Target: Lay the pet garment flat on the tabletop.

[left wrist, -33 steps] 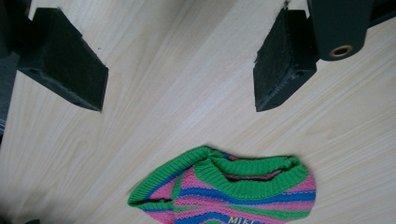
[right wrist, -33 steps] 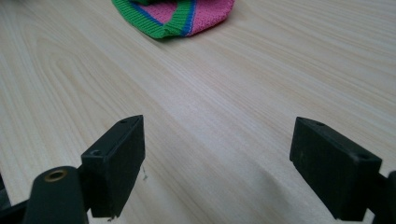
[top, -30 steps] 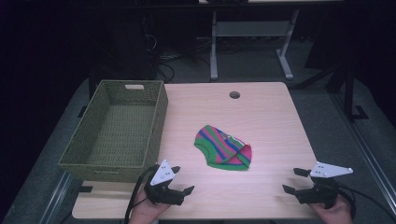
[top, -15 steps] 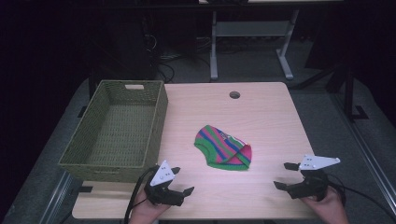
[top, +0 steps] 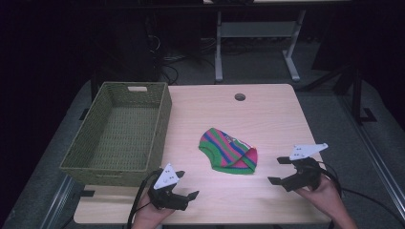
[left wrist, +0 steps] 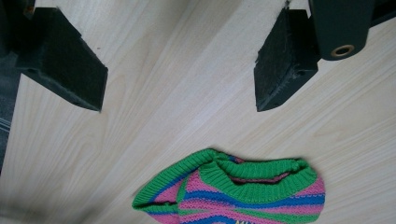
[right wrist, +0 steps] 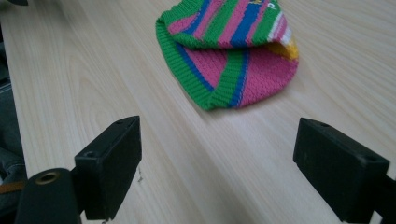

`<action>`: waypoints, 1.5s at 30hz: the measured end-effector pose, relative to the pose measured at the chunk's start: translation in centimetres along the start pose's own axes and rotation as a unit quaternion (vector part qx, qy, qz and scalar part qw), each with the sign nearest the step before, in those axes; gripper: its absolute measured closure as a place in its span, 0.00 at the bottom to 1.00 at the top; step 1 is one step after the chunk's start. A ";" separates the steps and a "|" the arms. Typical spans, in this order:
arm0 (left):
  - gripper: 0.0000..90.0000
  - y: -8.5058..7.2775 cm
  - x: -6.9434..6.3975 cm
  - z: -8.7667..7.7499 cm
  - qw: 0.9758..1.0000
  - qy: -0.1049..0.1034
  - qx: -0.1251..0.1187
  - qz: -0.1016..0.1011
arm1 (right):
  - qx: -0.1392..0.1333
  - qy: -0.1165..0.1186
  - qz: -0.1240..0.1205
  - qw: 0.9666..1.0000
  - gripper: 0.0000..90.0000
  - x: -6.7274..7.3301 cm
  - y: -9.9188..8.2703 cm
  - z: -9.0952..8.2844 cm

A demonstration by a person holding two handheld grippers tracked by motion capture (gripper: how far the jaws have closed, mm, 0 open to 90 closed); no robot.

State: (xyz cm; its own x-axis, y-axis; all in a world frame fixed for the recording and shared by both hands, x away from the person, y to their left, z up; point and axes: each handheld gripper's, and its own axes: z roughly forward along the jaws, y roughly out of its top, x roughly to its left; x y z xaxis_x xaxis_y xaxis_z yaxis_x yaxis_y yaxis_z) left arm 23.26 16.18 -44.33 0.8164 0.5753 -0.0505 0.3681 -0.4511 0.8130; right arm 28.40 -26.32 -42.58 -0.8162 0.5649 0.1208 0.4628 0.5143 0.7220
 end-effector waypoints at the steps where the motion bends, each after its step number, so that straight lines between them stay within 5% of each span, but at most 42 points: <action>1: 0.19 0.0 0.0 0.0 1.000 0.000 -0.001 0.001 | 0.004 0.002 -0.001 1.000 0.17 -0.1 0.3 0.2; 9: 0.19 0.1 0.1 0.2 1.000 0.001 0.000 0.000 | 0.031 0.027 -0.021 0.999 0.16 -0.6 4.5 2.9; 23: 0.19 0.1 0.2 0.1 1.000 0.002 -0.001 0.000 | 0.028 0.046 -0.031 0.998 0.16 -0.9 9.2 5.3; 45: 0.19 0.1 0.4 0.2 1.000 -0.004 -0.001 0.004 | 0.093 0.044 -0.055 0.993 0.17 -1.7 12.7 11.3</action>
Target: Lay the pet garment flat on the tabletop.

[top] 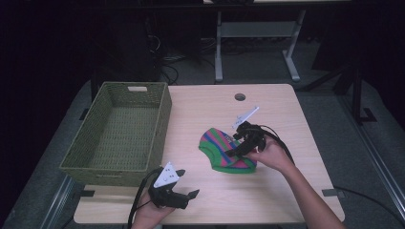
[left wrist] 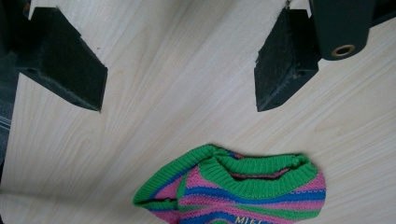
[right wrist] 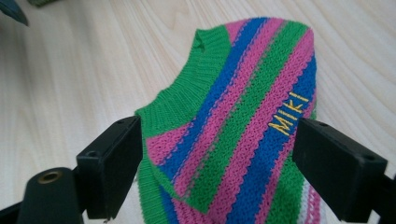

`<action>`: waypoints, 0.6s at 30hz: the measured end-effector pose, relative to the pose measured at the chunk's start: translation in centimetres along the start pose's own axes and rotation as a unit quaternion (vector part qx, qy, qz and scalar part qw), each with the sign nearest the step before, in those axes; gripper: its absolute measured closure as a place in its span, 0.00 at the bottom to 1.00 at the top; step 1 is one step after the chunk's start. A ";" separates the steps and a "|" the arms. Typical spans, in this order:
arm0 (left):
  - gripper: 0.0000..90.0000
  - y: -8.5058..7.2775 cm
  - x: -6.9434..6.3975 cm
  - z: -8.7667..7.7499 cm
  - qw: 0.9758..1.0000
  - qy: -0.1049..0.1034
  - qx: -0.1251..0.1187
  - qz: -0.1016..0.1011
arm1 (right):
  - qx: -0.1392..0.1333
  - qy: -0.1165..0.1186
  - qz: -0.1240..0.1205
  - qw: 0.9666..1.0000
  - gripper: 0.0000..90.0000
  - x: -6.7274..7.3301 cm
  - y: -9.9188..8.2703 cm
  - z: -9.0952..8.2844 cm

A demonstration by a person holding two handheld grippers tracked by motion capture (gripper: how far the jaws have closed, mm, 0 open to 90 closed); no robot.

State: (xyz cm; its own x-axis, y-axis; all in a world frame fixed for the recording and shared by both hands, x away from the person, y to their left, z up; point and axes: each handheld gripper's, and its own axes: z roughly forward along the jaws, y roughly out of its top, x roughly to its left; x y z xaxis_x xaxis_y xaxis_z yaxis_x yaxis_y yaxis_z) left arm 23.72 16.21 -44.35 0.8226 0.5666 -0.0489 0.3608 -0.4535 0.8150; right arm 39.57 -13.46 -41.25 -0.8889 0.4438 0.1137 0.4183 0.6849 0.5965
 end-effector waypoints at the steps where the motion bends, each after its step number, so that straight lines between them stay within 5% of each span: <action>1: 0.19 0.0 0.0 0.0 1.000 0.000 0.000 0.000 | 0.000 0.000 0.000 1.000 0.17 0.0 0.0 0.0; 18: 0.19 0.0 0.2 0.1 1.000 0.000 0.001 -0.003 | 0.040 -0.006 0.015 0.999 0.23 -0.7 0.5 3.0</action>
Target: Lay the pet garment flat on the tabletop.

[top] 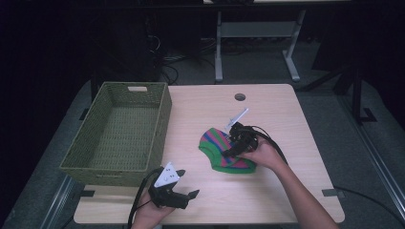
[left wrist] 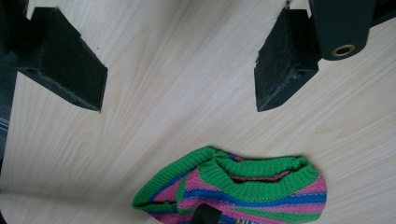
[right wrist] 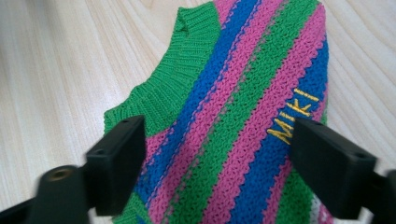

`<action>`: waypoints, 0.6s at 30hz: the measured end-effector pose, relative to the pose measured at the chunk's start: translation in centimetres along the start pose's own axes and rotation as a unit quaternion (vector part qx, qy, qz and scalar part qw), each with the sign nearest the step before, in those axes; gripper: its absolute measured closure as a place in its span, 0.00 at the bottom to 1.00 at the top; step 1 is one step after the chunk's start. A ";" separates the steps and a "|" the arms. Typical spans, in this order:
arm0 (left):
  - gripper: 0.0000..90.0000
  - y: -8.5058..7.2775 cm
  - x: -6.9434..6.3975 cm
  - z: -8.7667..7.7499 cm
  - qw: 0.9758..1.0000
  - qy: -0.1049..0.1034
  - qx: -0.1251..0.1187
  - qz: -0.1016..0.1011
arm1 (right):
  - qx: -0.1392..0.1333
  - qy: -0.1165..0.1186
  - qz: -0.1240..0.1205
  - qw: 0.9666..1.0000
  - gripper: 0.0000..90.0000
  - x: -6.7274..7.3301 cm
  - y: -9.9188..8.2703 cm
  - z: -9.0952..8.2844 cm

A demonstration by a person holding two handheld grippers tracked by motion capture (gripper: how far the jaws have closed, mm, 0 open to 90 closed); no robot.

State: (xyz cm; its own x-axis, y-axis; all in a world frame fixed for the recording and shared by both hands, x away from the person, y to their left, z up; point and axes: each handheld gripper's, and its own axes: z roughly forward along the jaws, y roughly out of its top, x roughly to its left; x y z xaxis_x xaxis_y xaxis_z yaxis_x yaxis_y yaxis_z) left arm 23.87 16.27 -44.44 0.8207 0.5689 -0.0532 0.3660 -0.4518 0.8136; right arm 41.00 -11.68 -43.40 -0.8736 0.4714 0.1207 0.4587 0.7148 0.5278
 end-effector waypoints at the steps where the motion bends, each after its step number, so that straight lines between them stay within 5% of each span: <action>1: 0.19 0.0 0.1 -0.1 1.000 0.000 -0.001 -0.002 | 0.004 -0.004 -0.001 1.000 0.23 -0.2 0.0 0.2; 12: 0.19 0.1 0.0 0.1 1.000 -0.001 0.000 -0.001 | 0.035 -0.024 -0.006 0.999 0.24 0.0 -0.1 1.8; 14: 0.19 0.0 -0.1 0.1 1.000 -0.001 0.002 -0.001 | 0.046 -0.047 -0.027 0.998 0.28 0.4 0.0 2.0; 18: 0.19 0.0 -0.1 0.0 1.000 0.001 -0.001 -0.003 | 0.052 -0.055 -0.028 0.997 0.36 0.5 0.2 1.9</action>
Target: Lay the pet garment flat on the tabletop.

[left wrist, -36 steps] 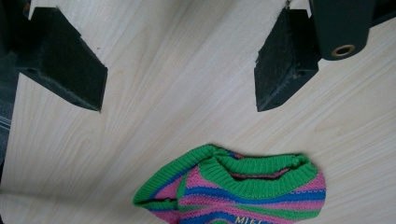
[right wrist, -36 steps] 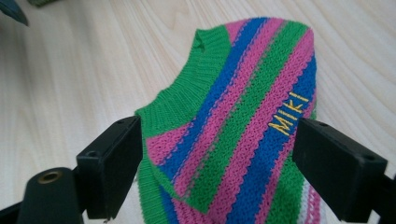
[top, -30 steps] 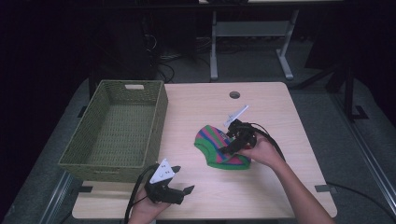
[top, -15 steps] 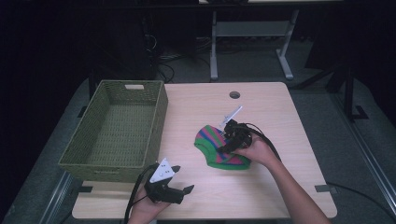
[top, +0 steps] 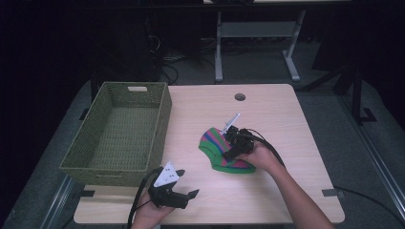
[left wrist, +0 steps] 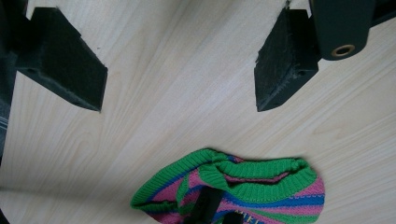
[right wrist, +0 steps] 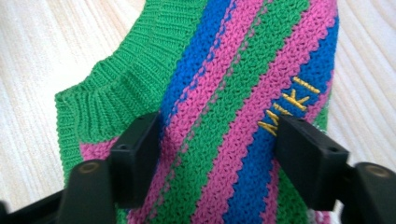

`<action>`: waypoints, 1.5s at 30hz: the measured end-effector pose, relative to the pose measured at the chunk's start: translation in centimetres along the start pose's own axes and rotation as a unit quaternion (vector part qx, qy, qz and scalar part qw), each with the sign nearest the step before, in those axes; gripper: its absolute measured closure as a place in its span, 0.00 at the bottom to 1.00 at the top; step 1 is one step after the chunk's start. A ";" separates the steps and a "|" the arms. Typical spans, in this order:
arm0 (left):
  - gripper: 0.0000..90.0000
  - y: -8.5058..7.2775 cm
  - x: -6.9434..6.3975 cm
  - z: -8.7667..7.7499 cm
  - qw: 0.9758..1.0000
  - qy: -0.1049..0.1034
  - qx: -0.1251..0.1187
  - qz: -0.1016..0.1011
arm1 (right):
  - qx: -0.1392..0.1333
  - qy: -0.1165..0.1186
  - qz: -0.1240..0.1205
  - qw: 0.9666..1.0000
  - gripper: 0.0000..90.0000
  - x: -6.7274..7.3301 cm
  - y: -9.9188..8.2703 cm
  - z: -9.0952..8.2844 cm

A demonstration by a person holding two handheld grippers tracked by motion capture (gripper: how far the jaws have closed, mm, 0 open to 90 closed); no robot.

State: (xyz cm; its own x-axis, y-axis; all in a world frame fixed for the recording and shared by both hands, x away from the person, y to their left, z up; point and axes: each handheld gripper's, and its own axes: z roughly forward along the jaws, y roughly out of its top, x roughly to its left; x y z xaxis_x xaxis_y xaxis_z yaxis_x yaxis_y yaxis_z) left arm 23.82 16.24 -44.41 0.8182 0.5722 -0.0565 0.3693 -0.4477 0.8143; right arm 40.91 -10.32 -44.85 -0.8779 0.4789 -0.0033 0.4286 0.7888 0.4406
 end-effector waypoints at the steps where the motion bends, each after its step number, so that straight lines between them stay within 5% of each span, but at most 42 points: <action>1: 0.19 0.0 0.0 0.0 1.000 0.000 0.000 0.000 | 0.000 0.000 0.000 1.000 0.36 0.0 0.0 0.0; 3: 0.19 0.0 0.0 0.0 1.000 0.001 0.000 0.000 | 0.003 -0.004 0.003 1.000 0.43 0.0 0.1 -0.1; 4: 0.19 0.0 -0.1 0.0 1.000 0.004 0.004 0.003 | 0.007 -0.012 0.002 1.000 0.59 -0.1 0.2 -0.3; 12: 0.19 0.0 0.0 0.1 1.000 0.005 0.005 0.002 | 0.010 -0.025 0.003 1.000 0.81 -0.5 0.4 -0.4; 21: 0.19 0.0 0.2 -0.1 1.000 0.006 0.000 -0.004 | -0.020 0.004 0.034 0.999 0.83 -1.7 -0.4 -1.8; 29: 0.19 0.1 0.0 -0.1 1.000 0.005 -0.002 -0.002 | -0.038 0.017 0.030 0.999 0.83 -1.2 -0.5 -3.9; 35: 0.19 0.1 0.0 -0.4 1.000 0.006 -0.008 0.002 | -0.062 0.030 0.013 0.998 0.83 0.4 -0.8 -5.9; 45: 0.19 0.2 -0.1 -1.1 0.999 0.006 -0.038 -0.007 | -0.089 0.093 -0.006 0.992 0.82 4.1 -2.5 -7.8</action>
State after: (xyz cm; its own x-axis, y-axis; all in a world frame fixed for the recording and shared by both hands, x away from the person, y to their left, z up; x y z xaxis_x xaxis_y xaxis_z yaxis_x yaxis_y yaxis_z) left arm 23.33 16.84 -43.67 0.8076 0.5864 -0.0619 0.3462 -0.3866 0.8548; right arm 34.62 -13.30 -38.99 -0.9140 0.3778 0.1480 0.3877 0.7055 0.5932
